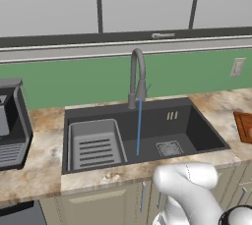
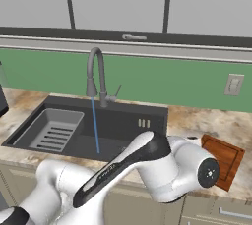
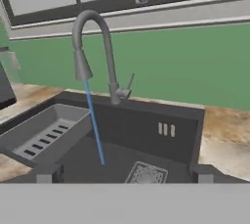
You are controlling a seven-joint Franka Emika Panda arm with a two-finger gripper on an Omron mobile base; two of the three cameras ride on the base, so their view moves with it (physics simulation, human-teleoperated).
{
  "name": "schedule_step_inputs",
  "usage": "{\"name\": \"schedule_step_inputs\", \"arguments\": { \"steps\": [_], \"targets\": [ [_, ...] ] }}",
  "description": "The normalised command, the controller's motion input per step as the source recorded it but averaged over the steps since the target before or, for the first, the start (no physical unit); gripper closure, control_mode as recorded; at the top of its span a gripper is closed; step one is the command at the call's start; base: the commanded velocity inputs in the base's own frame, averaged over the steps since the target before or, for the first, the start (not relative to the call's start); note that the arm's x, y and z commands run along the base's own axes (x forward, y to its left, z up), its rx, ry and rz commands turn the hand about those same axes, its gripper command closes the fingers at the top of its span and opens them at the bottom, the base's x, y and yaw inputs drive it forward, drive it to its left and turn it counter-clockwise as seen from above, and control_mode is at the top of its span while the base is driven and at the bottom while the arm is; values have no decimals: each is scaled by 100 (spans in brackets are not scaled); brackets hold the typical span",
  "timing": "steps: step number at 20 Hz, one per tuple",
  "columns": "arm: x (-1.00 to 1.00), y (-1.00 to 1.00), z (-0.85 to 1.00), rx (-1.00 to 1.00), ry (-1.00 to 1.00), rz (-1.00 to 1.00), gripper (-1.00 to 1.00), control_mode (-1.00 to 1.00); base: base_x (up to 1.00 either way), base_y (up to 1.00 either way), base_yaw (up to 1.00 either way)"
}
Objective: Pick the mango from the sink and place it on the cutting board to airdry. Then turn off the sink faucet.
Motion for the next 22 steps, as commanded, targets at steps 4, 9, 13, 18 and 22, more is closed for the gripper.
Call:
{"name": "schedule_step_inputs", "arguments": {
  "steps": [4, 9, 13, 18, 22],
  "targets": [
    [-17, 45, 38, 0, -24, 10, -100, -100, 0, 0, 0],
    [-19, 47, 27, 0, -24, 0, -100, -100, 0, 0, 0],
    [-19, 48, 12, 1, -20, -4, -100, -100, 0, 0, 0],
    [-15, 52, 0, 3, -14, -18, -100, -100, 0, 0, 0],
    [-2, 41, 0, 10, -1, -27, -100, -100, 0, 0, 0]
  ]
}}
